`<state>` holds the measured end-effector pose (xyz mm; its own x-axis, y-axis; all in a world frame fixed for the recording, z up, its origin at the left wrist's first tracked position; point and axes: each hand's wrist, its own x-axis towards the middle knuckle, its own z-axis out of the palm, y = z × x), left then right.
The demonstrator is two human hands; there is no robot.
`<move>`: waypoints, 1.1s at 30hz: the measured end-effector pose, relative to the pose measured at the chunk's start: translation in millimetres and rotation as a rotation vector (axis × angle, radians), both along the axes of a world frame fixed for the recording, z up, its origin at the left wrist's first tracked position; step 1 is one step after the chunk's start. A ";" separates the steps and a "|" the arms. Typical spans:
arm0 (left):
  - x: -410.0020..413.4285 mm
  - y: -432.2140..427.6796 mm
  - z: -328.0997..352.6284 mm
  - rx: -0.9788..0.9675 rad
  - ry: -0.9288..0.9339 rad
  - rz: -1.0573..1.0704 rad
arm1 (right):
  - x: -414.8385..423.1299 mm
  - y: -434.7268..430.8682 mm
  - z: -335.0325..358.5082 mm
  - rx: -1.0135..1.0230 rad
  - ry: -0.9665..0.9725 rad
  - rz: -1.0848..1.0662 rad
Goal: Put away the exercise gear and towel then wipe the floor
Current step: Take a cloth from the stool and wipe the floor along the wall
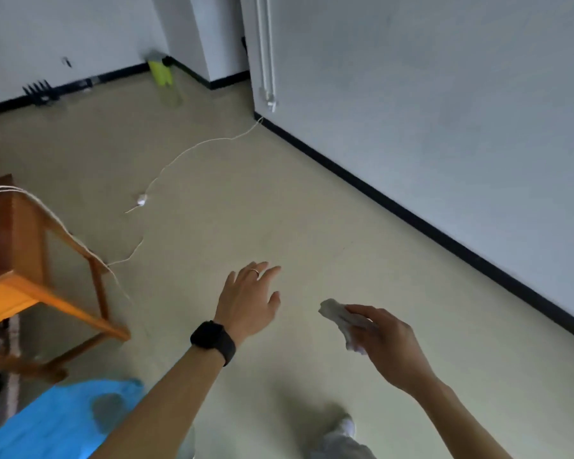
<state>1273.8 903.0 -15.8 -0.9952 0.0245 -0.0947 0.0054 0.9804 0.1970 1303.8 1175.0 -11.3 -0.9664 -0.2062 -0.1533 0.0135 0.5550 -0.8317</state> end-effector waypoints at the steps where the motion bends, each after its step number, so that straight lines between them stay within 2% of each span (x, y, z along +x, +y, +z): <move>1: -24.6 10.7 0.0 0.002 -0.001 -0.025 | -16.5 8.2 -2.4 0.009 0.002 -0.015; 11: -225.6 86.9 -15.7 -0.006 -0.095 -0.204 | -158.7 75.7 -15.9 0.019 -0.152 -0.213; 24: -524.2 139.7 -61.1 -0.138 -0.188 -0.624 | -336.0 91.4 -47.1 -0.009 -0.206 -0.754; 33: -608.1 238.3 -76.6 -0.145 -0.248 -0.905 | -378.0 118.9 -61.0 -0.046 -0.267 -1.062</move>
